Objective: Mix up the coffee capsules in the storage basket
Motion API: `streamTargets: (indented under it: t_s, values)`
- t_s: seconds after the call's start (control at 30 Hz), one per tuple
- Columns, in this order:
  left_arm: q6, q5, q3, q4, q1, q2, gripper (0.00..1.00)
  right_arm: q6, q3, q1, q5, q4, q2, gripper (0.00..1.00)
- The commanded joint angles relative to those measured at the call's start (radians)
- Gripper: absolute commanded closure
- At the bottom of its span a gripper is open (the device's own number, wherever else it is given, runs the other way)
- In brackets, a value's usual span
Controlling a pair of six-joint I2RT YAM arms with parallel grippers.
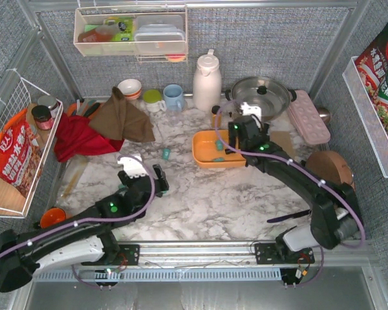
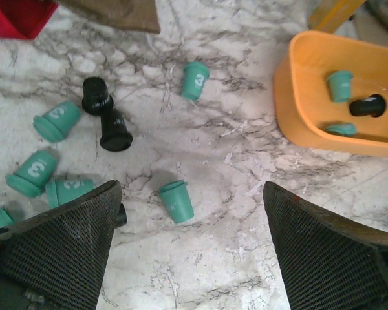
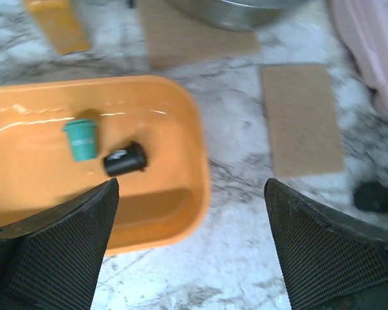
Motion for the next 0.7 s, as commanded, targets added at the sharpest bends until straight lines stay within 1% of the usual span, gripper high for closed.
streamTargets:
  t_s: [0.0,0.1,0.27,0.4,0.47,0.57,0.67]
  values:
    - [-0.182,-0.002,0.049,-0.116,0.010,0.116,0.01,0.158,-0.092,-0.056,0.139,-0.008,-0.114,0.01]
    - [-0.228,0.022,0.069,-0.119,0.019,0.221,0.01,0.193,-0.150,-0.088,0.150,-0.012,-0.188,0.01]
    - [-0.404,0.050,0.139,-0.201,0.052,0.431,0.01,0.142,-0.248,-0.094,0.134,0.023,-0.294,0.01]
    - [-0.546,0.051,0.250,-0.358,0.074,0.625,0.01,0.108,-0.288,-0.093,0.079,0.028,-0.350,0.01]
    - [-0.617,0.039,0.335,-0.448,0.077,0.710,0.01,0.103,-0.307,-0.093,0.045,0.029,-0.378,0.01]
    - [-0.690,0.025,0.410,-0.544,0.078,0.802,0.01,0.096,-0.329,-0.094,-0.040,0.043,-0.422,0.01]
    - [-0.709,0.035,0.417,-0.531,0.079,0.827,0.05,0.091,-0.336,-0.094,-0.112,0.047,-0.454,0.01]
